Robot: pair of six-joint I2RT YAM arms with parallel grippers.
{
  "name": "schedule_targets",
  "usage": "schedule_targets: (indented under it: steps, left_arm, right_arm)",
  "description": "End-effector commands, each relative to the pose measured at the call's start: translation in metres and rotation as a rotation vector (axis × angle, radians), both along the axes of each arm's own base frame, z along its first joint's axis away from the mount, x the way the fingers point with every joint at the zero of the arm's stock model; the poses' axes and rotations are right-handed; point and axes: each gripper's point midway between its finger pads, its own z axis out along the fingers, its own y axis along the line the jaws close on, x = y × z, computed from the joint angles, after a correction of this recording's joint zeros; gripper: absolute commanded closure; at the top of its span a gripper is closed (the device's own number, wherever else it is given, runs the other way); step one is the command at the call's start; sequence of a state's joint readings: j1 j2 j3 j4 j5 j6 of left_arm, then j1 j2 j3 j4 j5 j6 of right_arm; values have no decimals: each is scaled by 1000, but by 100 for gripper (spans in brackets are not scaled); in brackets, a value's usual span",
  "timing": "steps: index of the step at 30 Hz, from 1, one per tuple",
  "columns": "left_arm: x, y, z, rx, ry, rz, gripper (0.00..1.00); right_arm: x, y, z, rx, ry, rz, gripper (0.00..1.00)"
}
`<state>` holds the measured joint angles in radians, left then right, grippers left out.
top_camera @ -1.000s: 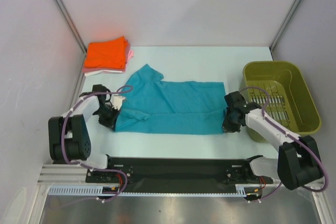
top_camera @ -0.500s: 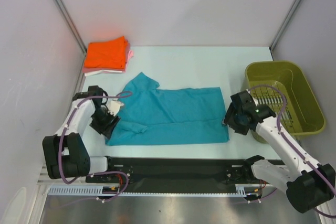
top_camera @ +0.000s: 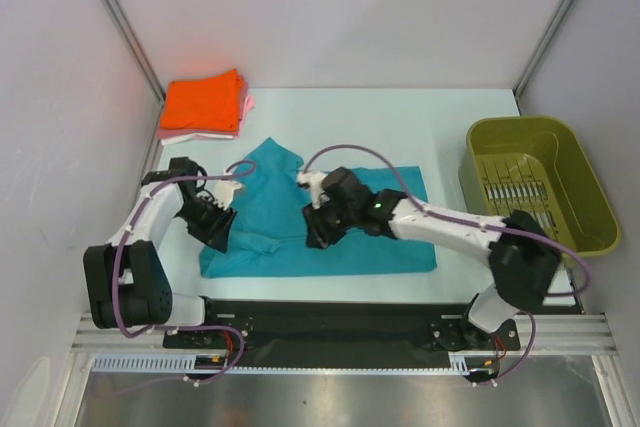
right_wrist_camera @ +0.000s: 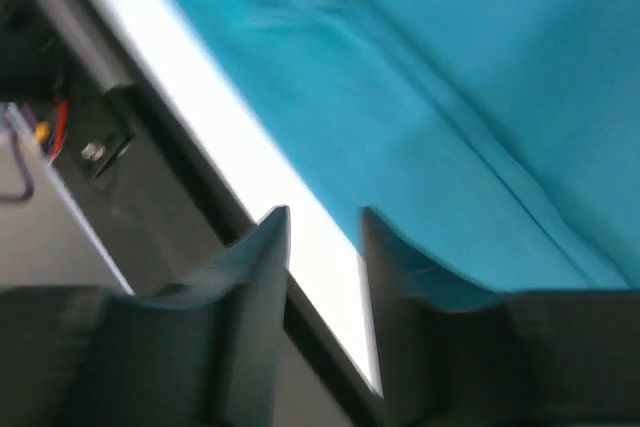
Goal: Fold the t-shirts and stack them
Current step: Fold the tshirt
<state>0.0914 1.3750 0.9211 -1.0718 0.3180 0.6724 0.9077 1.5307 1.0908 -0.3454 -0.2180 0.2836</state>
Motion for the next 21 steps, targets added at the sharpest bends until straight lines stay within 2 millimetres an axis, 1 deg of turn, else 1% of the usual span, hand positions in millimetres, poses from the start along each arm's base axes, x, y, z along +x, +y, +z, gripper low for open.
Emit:
schedule_targets:
  steps: [1, 2, 3, 4, 5, 6, 7, 8, 9, 10, 11, 13, 14, 16, 17, 18, 19, 20, 21]
  left_arm:
    - [13, -21, 3, -119, -60, -25, 50]
    - [13, -19, 0, -115, -55, -24, 50]
    - [19, -17, -1, -106, -71, -14, 50]
    - [22, -11, -2, -91, -79, 10, 50]
    - [24, -6, -3, -77, -86, 33, 49]
    - [32, 1, -3, -63, -110, 83, 46]
    - [34, 11, -6, -16, -114, 116, 46]
    - [36, 17, -6, 12, -127, 147, 46]
    - [43, 26, -7, 47, -150, 206, 46]
    - [41, 37, -12, 107, -146, 241, 46]
    - [45, 42, -12, 123, -168, 276, 46]
    - [41, 48, -16, 134, -165, 310, 46]
    - [41, 52, -19, 154, -166, 323, 46]
    - [34, 55, -27, 177, -141, 333, 46]
    - [33, 58, -30, 193, -137, 342, 46]
    - [31, 58, -33, 196, -126, 345, 46]
    - [28, 58, -36, 200, -111, 349, 46]
    - [27, 58, -37, 198, -110, 351, 46]
    - [28, 58, -36, 198, -111, 354, 46]
  right_arm:
    - [-22, 75, 21, 176, -130, 354, 65]
    - [-28, 85, 19, 201, -123, 390, 67]
    - [-32, 91, 17, 214, -117, 417, 71]
    - [-44, 99, 12, 221, -115, 455, 75]
    - [-44, 107, 4, 229, -127, 464, 76]
    - [-48, 110, -3, 225, -134, 480, 80]
    - [-54, 122, -2, 259, -157, 505, 82]
    - [-54, 127, -13, 248, -151, 508, 82]
    - [-55, 132, -18, 243, -151, 515, 83]
    - [-54, 140, -14, 258, -159, 521, 85]
    - [-52, 144, -26, 243, -143, 520, 85]
    - [-47, 154, -26, 253, -156, 512, 87]
    - [-45, 156, -39, 234, -146, 510, 88]
    - [-39, 158, -52, 209, -154, 499, 88]
    - [-35, 162, -53, 200, -173, 501, 88]
    - [-28, 163, -63, 168, -179, 483, 87]
    - [-24, 162, -70, 133, -181, 472, 87]
    - [-16, 168, -65, 131, -209, 459, 87]
    - [-7, 167, -72, 105, -221, 437, 86]
